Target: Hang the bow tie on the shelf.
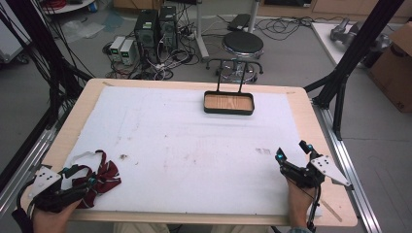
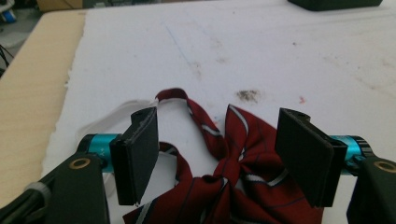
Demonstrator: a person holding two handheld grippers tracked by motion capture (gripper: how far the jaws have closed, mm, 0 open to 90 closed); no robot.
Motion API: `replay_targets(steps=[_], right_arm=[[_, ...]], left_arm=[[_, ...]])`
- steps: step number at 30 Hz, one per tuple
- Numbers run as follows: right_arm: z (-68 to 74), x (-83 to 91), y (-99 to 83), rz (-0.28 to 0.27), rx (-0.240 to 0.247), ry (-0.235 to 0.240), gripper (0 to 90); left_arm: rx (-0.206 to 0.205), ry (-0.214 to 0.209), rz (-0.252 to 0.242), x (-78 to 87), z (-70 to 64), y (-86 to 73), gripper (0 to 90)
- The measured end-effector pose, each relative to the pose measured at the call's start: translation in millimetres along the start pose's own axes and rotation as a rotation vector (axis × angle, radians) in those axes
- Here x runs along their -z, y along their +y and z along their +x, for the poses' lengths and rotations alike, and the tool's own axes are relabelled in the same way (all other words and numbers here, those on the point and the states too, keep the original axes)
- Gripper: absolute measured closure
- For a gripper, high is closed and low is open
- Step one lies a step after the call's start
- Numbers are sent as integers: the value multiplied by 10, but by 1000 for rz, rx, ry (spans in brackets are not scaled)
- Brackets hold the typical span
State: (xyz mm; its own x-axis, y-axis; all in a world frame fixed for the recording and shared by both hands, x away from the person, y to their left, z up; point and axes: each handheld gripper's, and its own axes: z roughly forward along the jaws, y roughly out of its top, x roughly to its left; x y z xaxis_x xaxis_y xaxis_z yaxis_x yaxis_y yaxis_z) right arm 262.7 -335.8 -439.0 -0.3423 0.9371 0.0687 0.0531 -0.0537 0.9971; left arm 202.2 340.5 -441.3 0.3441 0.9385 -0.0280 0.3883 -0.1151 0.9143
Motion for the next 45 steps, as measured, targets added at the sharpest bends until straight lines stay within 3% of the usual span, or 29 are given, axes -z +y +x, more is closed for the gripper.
replay_targets(steps=[5, 9, 17, 20, 21, 23, 26, 33, 37, 38, 41, 45], right_arm=[[3, -4, 0, -1, 1, 2, 103], [3, -4, -1, 1, 2, 1, 103], [4, -4, -1, 1, 2, 2, 103], [3, -4, -1, 2, 3, 2, 103], [6, -2, -1, 4, 0, 3, 103], [3, -3, -1, 2, 2, 2, 103], [2, -2, 0, 1, -1, 2, 103], [-4, 2, -2, 0, -5, -1, 103], [5, 6, -3, 2, -4, -2, 103], [2, 5, -3, 3, -3, -1, 103], [-8, 4, -3, 1, -13, 2, 103], [-19, 7, -5, -4, -20, 4, 103]], left_arm=[[-20, -21, 88, -93, -3, -16, 351], [-55, -47, 118, -153, -48, -10, 393], [-86, -47, 187, -239, -55, -25, 530], [-74, -58, 193, -241, -37, -34, 586], [-72, -65, 194, -238, -32, -34, 670], [-80, -71, 198, -232, -41, -28, 719], [-93, -71, 206, -224, -72, 20, 745], [-144, -194, 89, -272, -298, 456, 747], [-171, -296, 39, -475, -454, 734, 747], [-177, -349, 26, -556, -503, 822, 746], [-218, -441, 2, -765, -648, 1041, 746], [-244, -525, -42, -1046, -830, 1315, 746]])
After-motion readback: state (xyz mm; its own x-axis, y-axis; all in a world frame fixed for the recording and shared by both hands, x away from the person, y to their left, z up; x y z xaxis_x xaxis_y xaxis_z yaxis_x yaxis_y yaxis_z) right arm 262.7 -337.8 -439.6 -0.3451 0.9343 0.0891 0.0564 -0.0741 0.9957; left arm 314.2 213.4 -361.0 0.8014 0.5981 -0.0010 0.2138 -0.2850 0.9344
